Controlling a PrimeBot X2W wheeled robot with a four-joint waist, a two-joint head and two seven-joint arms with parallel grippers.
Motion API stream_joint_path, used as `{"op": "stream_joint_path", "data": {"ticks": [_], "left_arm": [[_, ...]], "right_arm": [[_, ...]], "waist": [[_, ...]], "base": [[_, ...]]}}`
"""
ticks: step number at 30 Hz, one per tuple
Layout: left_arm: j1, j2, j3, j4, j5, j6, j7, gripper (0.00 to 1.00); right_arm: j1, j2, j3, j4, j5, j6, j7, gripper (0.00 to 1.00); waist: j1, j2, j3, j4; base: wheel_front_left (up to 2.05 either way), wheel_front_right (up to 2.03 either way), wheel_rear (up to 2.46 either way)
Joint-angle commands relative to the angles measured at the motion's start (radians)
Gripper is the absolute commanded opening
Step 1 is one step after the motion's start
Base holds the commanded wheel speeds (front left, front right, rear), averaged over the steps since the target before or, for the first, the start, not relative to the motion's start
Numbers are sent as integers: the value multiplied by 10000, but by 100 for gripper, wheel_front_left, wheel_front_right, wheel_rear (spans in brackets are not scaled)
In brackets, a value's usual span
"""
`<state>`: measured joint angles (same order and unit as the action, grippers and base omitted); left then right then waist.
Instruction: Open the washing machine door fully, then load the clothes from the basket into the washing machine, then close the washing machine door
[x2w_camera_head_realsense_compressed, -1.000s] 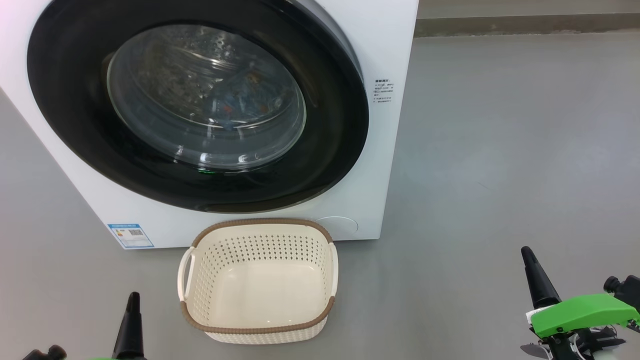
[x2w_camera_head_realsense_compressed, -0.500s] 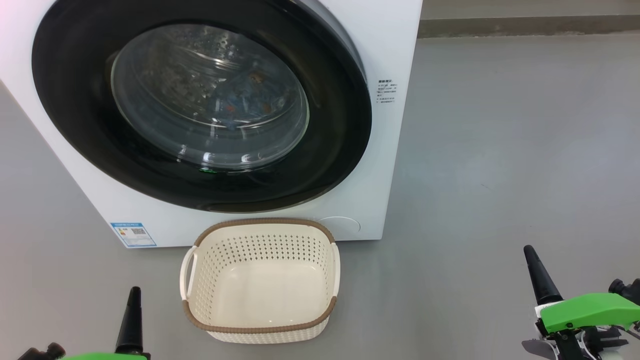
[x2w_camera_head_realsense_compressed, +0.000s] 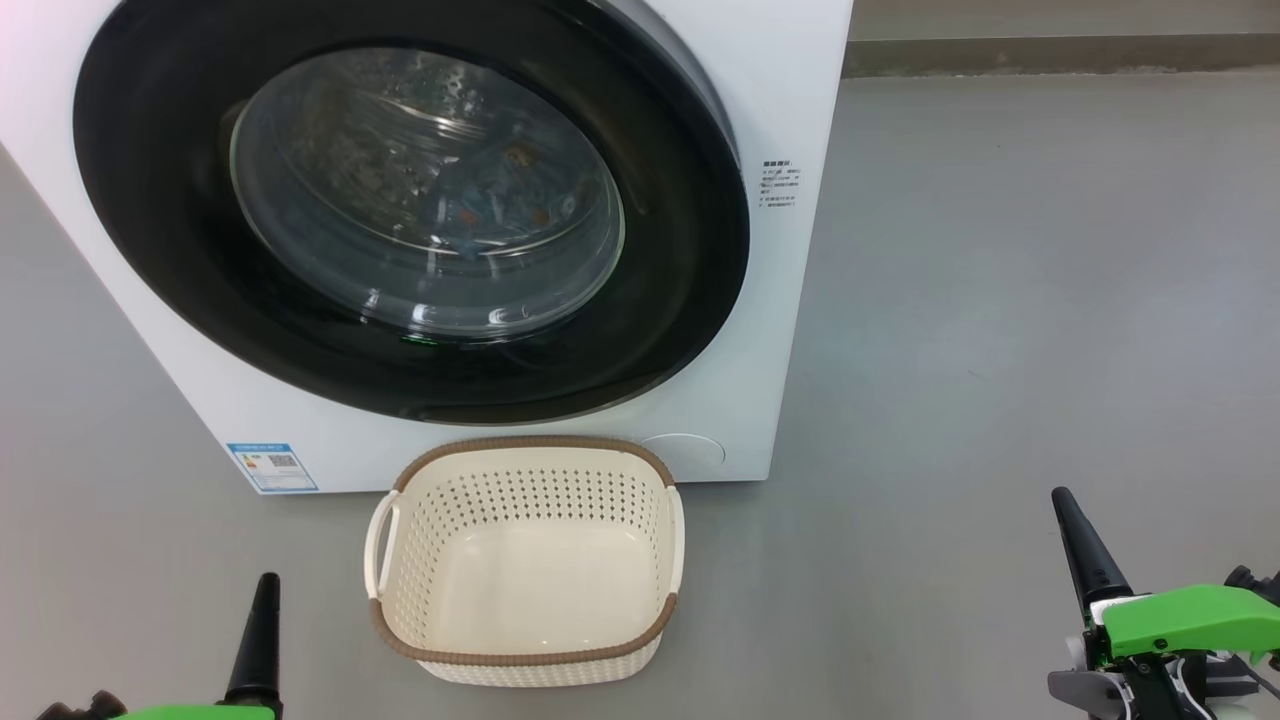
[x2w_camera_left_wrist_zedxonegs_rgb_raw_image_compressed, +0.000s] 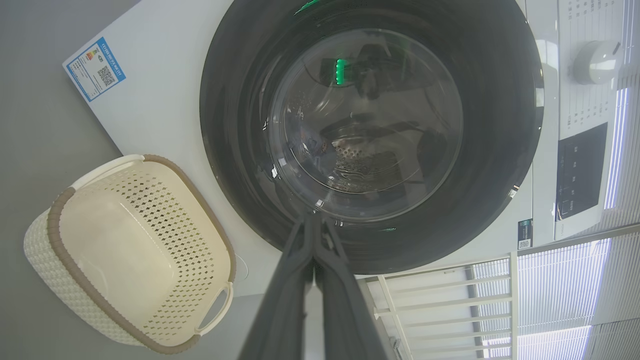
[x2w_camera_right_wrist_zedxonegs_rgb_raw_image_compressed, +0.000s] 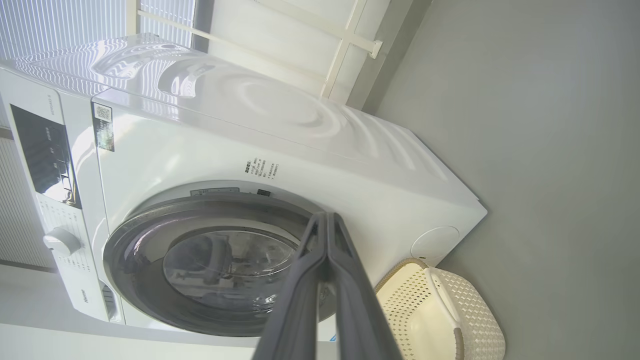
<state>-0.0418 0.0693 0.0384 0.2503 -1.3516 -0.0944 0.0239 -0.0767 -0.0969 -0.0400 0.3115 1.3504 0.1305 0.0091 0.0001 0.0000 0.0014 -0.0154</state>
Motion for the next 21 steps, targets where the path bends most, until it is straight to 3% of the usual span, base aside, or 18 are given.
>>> {"op": "stream_joint_path", "data": {"ticks": [1, 21], "left_arm": [[-487, 52, 313, -342, -248, 1, 85, 0], [-614, -124, 647, -466, -1930, 70, 671, 0]], "right_arm": [[-428, -73, 44, -321, 295, 8, 96, 0], [-448, 165, -336, -492, 2123, 4, 632, 0]], "waist": [[-1, 0, -1, 6], [-1, 0, -22, 112]], "base": [[0, 0, 0], [0, 0, 0]]}}
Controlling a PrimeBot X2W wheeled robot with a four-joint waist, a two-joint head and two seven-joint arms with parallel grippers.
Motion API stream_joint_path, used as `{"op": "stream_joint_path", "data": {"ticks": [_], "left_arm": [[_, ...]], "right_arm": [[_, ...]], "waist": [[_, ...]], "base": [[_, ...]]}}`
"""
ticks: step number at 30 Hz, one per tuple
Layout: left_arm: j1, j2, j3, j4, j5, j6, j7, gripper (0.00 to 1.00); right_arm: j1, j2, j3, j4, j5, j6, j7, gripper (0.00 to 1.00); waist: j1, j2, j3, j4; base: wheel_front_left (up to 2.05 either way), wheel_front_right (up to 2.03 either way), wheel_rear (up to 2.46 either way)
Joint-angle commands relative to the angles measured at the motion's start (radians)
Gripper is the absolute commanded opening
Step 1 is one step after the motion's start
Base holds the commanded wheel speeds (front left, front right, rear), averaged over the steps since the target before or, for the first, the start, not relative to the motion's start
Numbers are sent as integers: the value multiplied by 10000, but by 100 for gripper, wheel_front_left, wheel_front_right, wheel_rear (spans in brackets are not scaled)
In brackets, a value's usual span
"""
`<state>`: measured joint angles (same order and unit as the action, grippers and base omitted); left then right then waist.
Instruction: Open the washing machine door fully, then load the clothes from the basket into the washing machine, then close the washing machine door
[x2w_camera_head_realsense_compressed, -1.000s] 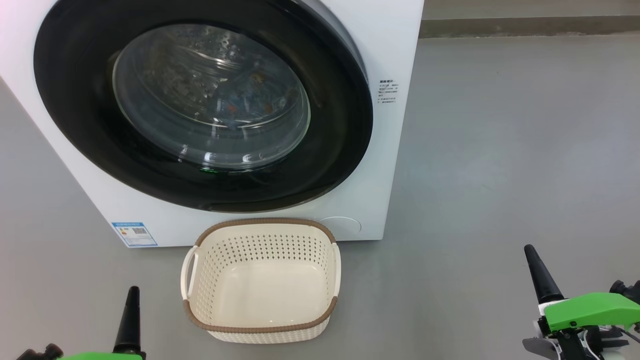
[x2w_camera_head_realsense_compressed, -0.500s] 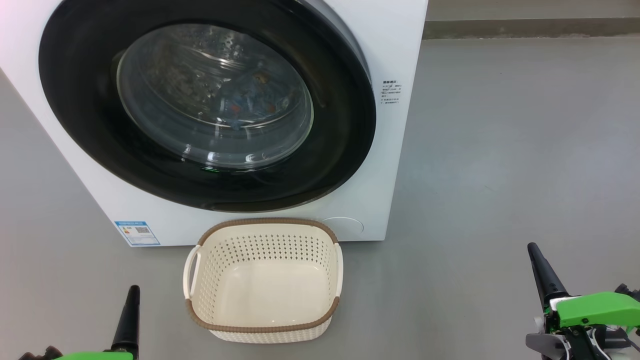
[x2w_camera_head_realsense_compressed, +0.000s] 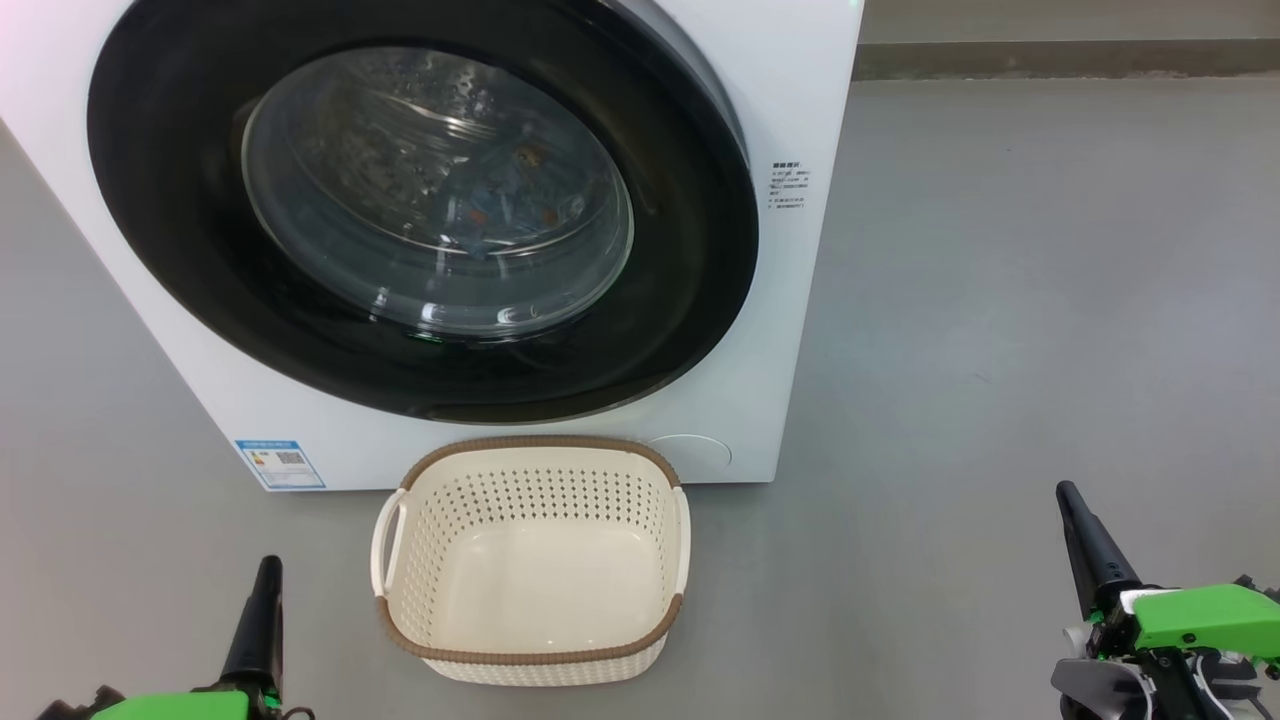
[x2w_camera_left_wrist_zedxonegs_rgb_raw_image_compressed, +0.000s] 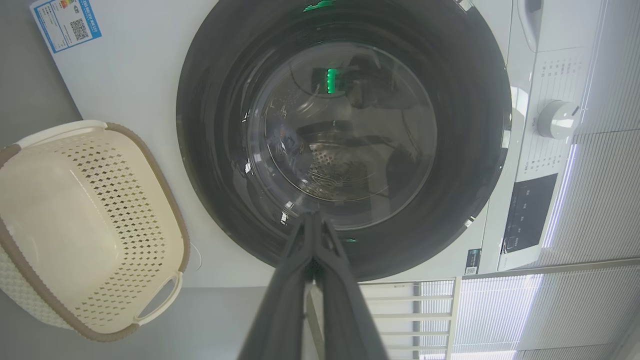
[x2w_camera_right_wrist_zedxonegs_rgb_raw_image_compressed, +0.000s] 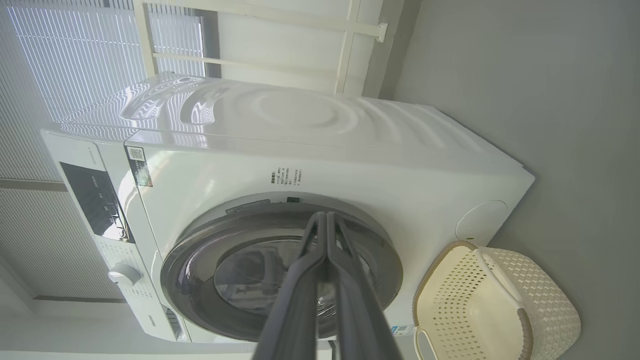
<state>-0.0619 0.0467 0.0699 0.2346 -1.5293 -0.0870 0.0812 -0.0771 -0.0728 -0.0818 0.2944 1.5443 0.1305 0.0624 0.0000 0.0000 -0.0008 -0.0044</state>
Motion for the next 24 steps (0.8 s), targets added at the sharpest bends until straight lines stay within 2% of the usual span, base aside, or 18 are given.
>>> {"op": "stream_joint_path", "data": {"ticks": [1, 8, 24], "left_arm": [[-420, 94, 349, -315, -236, -2, 127, 0], [-461, 36, 458, -355, -783, 21, 318, 0], [-461, 36, 458, -355, -783, 21, 318, 0]], "right_arm": [[-446, -65, 63, -330, 276, 4, 125, 0], [-452, 10, -56, -386, 875, 2, 296, 0], [-449, -12, -26, -388, 901, 2, 272, 0]], "waist": [[0, 0, -2, 7], [0, 0, -8, 41], [0, 0, -8, 41]], "base": [[0, 0, 0], [0, 0, 0], [0, 0, 0]]}}
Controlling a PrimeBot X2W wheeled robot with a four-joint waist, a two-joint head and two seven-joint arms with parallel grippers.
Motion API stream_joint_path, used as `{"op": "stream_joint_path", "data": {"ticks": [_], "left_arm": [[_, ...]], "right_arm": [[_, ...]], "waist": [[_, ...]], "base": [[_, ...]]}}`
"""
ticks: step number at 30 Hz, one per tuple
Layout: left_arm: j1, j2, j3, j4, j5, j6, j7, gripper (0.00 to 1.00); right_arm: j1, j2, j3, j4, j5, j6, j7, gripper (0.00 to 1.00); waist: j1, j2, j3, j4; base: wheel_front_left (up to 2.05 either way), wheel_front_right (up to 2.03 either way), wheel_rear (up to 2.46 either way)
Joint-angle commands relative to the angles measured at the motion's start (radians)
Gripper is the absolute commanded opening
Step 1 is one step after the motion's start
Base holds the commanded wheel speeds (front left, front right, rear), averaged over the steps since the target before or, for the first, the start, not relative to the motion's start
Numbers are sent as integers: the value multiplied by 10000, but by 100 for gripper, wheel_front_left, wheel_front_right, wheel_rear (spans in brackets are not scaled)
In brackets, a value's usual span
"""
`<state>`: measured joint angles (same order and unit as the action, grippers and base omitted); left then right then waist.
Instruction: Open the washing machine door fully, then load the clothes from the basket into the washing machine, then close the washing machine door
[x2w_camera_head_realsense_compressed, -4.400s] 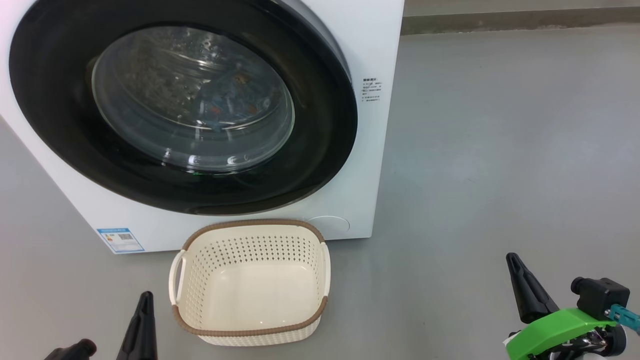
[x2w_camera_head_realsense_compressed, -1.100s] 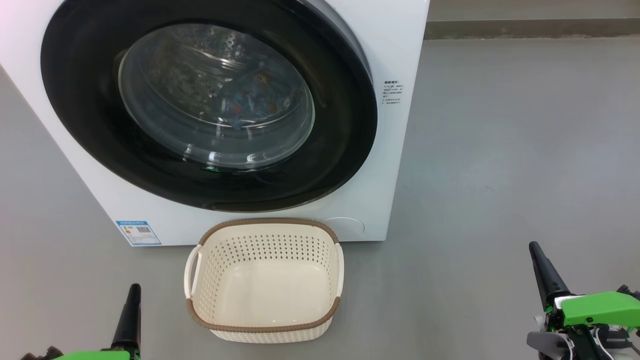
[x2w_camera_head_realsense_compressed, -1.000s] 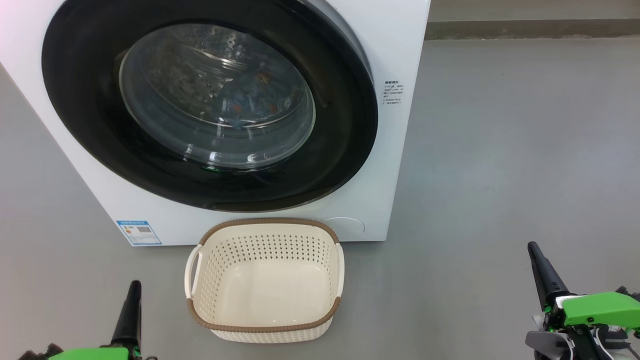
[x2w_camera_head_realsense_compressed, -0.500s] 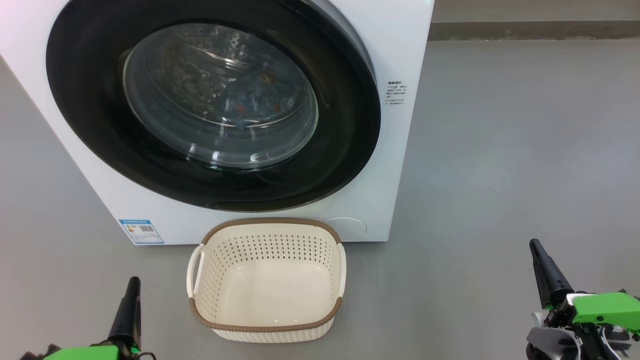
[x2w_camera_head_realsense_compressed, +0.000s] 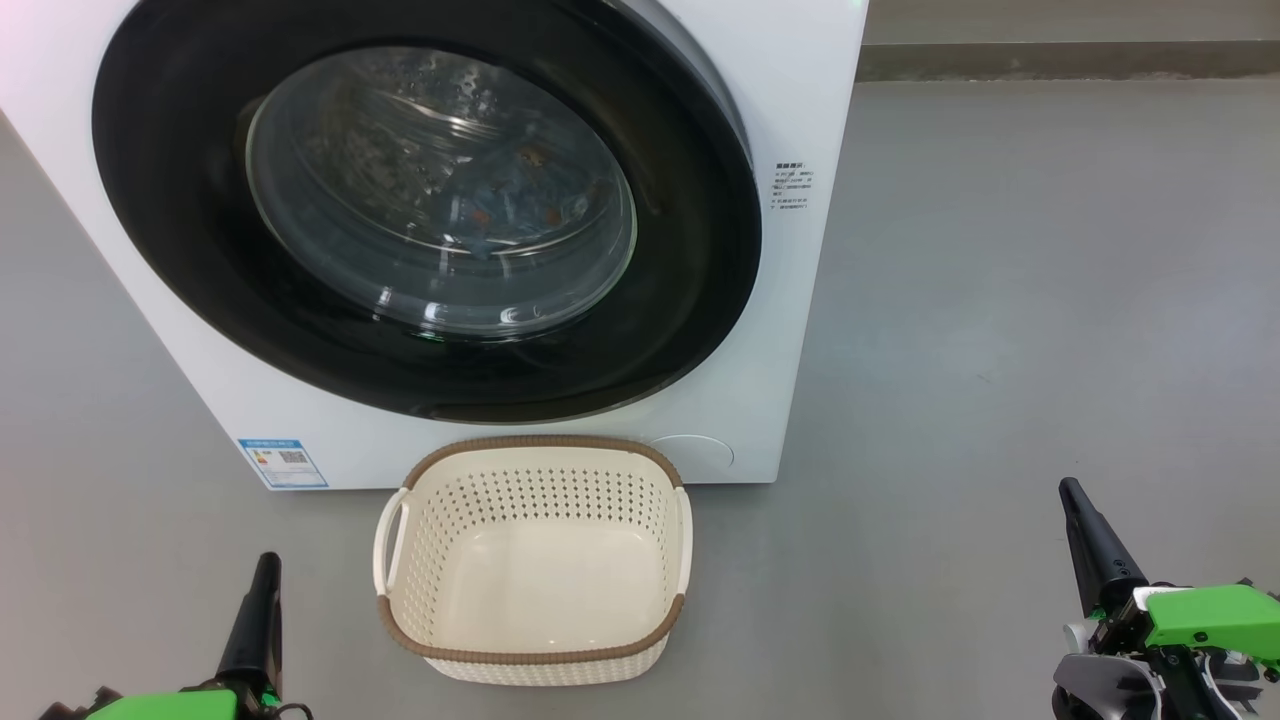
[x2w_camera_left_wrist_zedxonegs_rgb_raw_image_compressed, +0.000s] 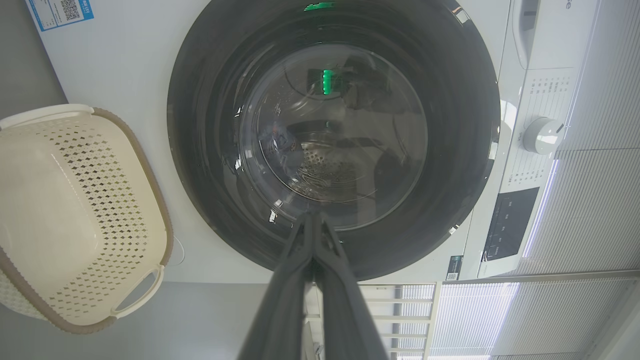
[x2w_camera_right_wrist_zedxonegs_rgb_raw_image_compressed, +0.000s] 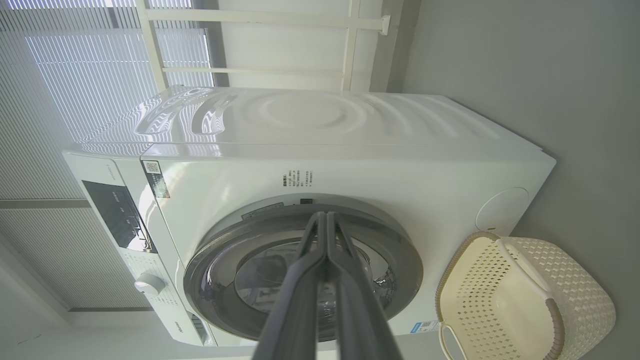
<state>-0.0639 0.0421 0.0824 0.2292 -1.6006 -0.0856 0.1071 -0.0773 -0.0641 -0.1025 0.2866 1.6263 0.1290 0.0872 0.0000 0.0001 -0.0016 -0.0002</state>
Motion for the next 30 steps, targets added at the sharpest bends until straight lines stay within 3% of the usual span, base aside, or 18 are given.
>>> {"op": "stream_joint_path", "data": {"ticks": [1, 30], "left_arm": [[-441, 82, 333, -301, -70, 8, 59, 0], [-441, 82, 333, -301, -70, 8, 59, 0]], "right_arm": [[-447, -100, 183, -309, 82, 17, 23, 0], [-442, -149, 250, -314, 140, 17, -29, 0]], "waist": [[0, -1, 0, 0], [0, -1, 0, 0]], "base": [[0, 0, 0], [0, 0, 0]]}}
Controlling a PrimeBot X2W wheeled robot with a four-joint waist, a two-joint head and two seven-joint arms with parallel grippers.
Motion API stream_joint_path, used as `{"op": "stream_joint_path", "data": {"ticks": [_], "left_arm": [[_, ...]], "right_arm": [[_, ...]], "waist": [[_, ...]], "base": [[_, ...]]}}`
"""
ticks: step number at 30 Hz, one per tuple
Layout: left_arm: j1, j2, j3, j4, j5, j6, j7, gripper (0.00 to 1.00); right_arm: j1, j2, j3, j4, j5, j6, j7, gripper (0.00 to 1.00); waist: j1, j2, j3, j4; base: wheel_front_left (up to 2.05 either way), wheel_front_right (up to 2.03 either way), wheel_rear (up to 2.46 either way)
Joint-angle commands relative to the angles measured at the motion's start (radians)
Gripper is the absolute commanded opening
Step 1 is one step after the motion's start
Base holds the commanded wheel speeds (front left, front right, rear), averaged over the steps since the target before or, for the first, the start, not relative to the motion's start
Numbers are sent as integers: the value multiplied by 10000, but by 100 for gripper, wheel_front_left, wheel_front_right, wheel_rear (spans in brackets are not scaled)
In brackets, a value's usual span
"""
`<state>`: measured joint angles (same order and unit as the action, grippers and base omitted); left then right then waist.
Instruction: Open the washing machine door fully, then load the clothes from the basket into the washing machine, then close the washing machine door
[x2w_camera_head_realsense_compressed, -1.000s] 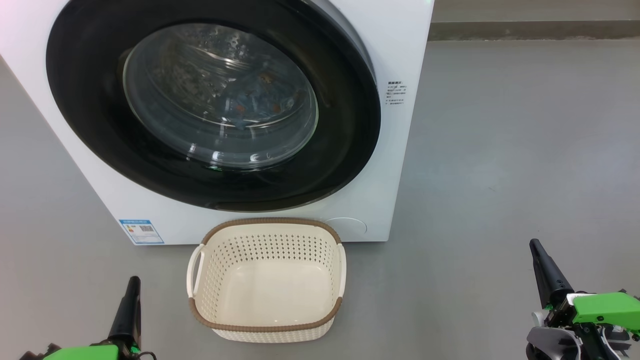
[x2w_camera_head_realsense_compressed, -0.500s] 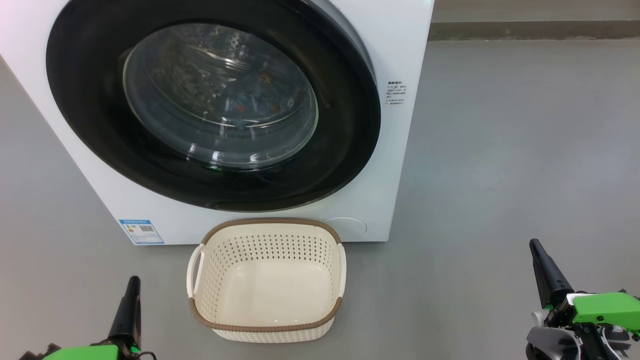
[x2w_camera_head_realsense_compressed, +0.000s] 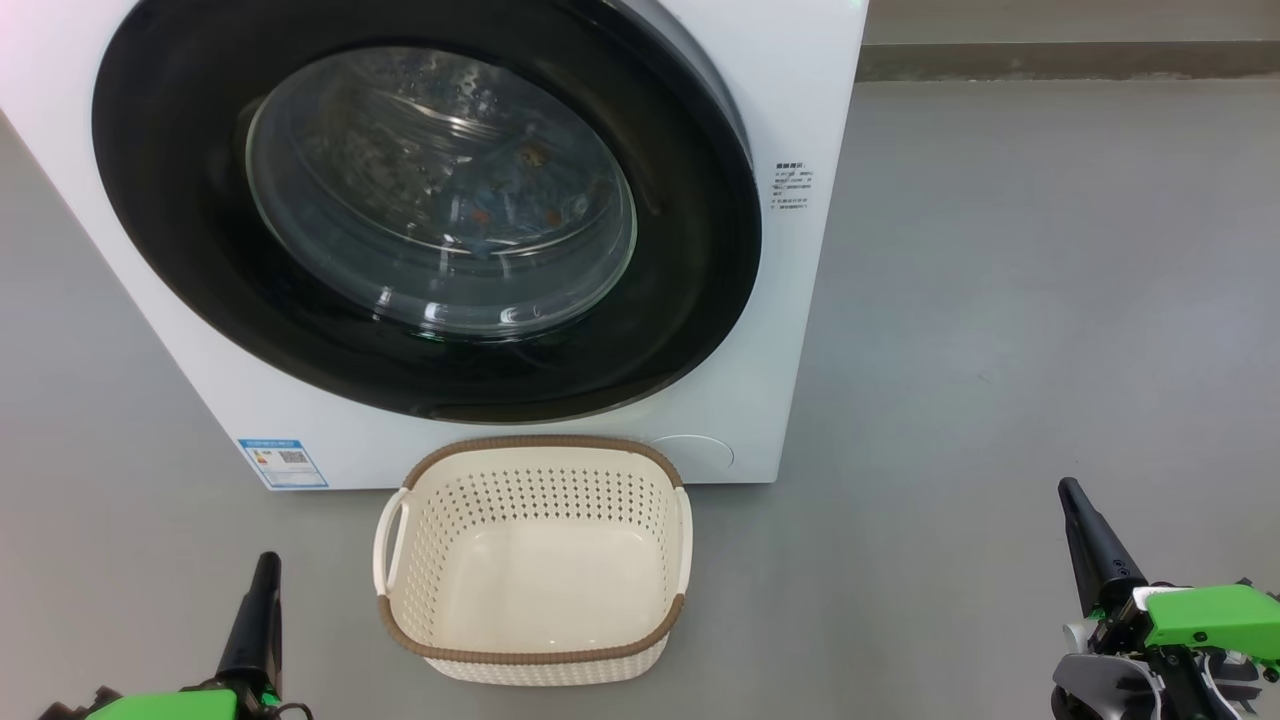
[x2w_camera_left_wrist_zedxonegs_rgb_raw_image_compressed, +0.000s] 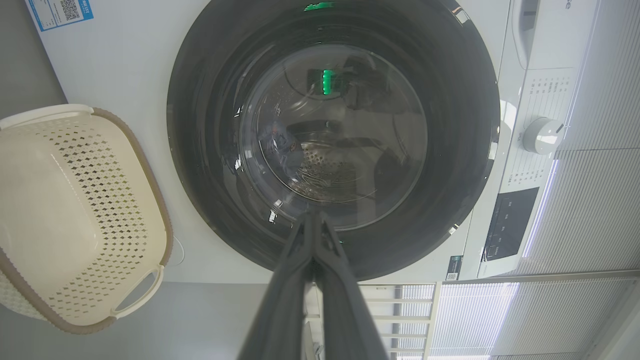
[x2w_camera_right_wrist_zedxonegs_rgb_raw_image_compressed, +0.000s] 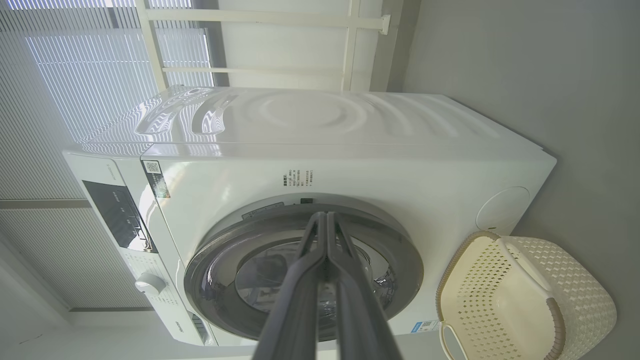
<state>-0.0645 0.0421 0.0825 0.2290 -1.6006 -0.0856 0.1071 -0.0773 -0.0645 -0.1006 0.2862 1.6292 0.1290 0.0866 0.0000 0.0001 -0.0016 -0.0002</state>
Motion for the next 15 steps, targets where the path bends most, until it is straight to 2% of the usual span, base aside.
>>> {"op": "stream_joint_path", "data": {"ticks": [1, 15], "left_arm": [[-435, 82, 331, -299, -70, 8, 59, 0], [-435, 82, 331, -300, -70, 8, 60, 0]], "right_arm": [[-441, -147, 233, -311, 113, 17, -25, 0], [-439, -170, 265, -313, 141, 17, -51, 0]], "waist": [[0, -1, 0, 0], [0, -1, 0, 0]], "base": [[0, 0, 0], [0, 0, 0]]}}
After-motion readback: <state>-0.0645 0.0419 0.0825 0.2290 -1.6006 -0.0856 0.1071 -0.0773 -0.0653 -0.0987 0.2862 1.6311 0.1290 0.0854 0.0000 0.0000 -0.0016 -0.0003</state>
